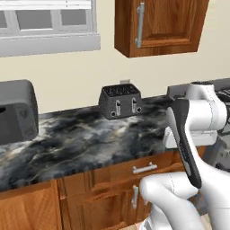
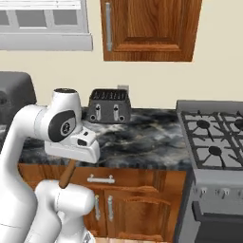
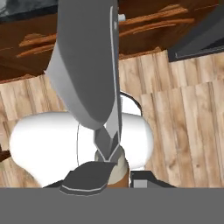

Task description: Take the pizza cutter from the drawer on the left and place it on the dining counter for cutting.

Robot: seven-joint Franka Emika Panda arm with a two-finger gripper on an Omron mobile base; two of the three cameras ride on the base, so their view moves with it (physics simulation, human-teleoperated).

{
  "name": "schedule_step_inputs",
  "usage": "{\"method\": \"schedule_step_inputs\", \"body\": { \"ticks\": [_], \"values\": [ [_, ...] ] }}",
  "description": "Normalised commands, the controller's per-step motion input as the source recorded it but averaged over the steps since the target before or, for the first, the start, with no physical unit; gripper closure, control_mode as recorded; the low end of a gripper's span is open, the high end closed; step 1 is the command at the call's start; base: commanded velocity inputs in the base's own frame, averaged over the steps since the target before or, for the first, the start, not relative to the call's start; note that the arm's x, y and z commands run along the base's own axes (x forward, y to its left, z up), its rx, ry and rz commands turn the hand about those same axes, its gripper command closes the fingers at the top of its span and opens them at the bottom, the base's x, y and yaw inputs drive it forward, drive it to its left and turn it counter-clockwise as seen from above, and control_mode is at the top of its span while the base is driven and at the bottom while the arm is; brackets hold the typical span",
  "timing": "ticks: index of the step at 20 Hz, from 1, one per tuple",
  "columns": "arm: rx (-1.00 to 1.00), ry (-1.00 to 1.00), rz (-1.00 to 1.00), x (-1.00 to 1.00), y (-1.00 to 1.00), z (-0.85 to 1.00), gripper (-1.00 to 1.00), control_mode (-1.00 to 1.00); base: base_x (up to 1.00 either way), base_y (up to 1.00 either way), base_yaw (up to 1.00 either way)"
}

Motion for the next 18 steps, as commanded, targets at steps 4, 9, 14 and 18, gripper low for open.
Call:
{"method": "schedule_step_inputs", "body": {
  "ticks": [4,9,14,18],
  "values": [
    [0.00,0.00,0.00,0.00,0.00,0.00,1.00,1.00,-0.04,-0.55,-0.78],
    [0.00,0.00,0.00,0.00,0.00,0.00,1.00,1.00,0.00,-0.24,-0.91],
    [0.00,0.00,0.00,0.00,0.00,0.00,1.00,1.00,0.00,-0.02,-0.97],
    [0.00,0.00,0.00,0.00,0.00,0.00,1.00,1.00,0.00,0.00,-0.98]
  ]
}}
